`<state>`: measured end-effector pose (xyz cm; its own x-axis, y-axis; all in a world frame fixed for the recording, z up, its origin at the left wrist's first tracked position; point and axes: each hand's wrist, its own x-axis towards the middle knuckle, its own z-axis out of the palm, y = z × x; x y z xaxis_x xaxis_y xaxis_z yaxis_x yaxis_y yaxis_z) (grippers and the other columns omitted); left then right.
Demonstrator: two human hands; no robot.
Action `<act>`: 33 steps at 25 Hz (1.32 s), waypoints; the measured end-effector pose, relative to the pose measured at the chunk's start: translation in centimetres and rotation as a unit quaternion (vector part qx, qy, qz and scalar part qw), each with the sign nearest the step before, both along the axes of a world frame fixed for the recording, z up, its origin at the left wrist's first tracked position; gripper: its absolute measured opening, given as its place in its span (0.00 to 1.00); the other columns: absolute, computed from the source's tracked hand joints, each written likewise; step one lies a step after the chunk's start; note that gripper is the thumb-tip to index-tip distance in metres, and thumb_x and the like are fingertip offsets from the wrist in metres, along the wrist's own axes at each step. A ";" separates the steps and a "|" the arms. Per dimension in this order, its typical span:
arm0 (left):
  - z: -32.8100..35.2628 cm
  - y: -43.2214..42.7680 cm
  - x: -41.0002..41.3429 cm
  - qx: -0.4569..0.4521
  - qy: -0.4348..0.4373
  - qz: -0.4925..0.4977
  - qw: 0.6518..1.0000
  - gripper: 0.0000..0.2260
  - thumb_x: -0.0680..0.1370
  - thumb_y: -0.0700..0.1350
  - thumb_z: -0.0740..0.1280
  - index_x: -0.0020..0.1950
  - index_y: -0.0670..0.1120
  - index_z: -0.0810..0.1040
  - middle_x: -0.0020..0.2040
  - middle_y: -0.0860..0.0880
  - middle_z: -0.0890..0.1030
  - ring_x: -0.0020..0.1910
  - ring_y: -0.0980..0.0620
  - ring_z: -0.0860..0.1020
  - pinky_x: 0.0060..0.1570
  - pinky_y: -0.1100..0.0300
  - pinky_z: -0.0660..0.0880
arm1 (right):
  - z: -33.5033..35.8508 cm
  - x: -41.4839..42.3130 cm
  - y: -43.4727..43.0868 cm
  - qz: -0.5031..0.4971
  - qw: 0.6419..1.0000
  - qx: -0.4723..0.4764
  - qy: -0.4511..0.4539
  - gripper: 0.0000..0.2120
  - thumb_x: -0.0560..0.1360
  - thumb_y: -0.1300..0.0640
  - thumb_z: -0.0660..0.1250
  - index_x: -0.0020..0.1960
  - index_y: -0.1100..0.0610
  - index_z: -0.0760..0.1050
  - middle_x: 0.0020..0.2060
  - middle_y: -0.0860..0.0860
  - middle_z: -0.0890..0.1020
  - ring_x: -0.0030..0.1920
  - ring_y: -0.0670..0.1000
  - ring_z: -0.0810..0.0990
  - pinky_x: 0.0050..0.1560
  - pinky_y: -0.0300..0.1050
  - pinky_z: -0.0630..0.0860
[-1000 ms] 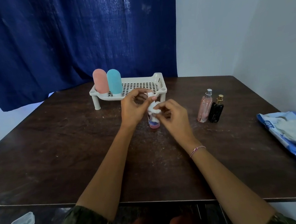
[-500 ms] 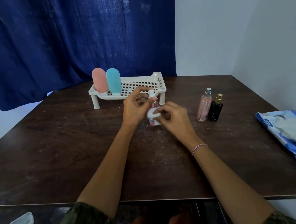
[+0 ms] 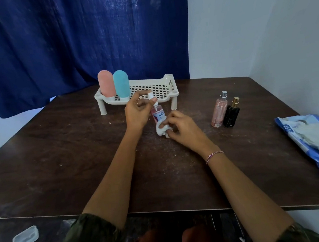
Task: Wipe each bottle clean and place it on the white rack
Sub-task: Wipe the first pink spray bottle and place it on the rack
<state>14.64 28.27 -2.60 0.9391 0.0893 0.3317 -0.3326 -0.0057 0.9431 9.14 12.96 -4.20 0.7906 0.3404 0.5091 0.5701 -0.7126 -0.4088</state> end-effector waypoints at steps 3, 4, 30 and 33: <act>-0.2 0.3 0.3 -0.034 0.051 0.018 0.998 0.13 0.74 0.42 0.70 0.58 0.46 0.74 0.51 0.42 0.83 0.49 0.50 0.82 0.46 0.51 0.81 | 0.3 0.0 -0.7 -0.021 0.999 -0.001 0.041 0.11 0.70 0.67 0.69 0.51 0.57 0.81 0.47 0.52 0.77 0.45 0.45 0.74 0.48 0.32 0.70; -0.1 0.3 0.3 -0.039 0.062 0.022 0.997 0.13 0.74 0.42 0.70 0.58 0.46 0.74 0.52 0.42 0.82 0.50 0.50 0.82 0.45 0.52 0.82 | 0.5 0.0 -0.9 -0.031 0.998 0.004 0.047 0.11 0.70 0.67 0.69 0.50 0.57 0.81 0.48 0.52 0.77 0.45 0.45 0.75 0.49 0.32 0.71; 0.0 -0.1 -0.5 -0.100 0.091 -0.146 0.980 0.14 0.79 0.38 0.61 0.65 0.41 0.71 0.52 0.41 0.82 0.47 0.50 0.83 0.45 0.57 0.81 | 0.5 0.0 -1.0 -0.003 0.993 0.120 0.022 0.11 0.68 0.67 0.70 0.49 0.57 0.81 0.48 0.50 0.79 0.49 0.45 0.77 0.50 0.35 0.76; 0.1 0.2 -0.4 -0.124 0.102 -0.118 0.980 0.14 0.79 0.38 0.62 0.65 0.41 0.71 0.54 0.41 0.81 0.47 0.50 0.83 0.44 0.58 0.81 | 0.6 -0.2 -1.2 0.019 0.996 0.082 0.035 0.10 0.68 0.67 0.71 0.47 0.57 0.82 0.47 0.50 0.79 0.48 0.46 0.77 0.47 0.38 0.76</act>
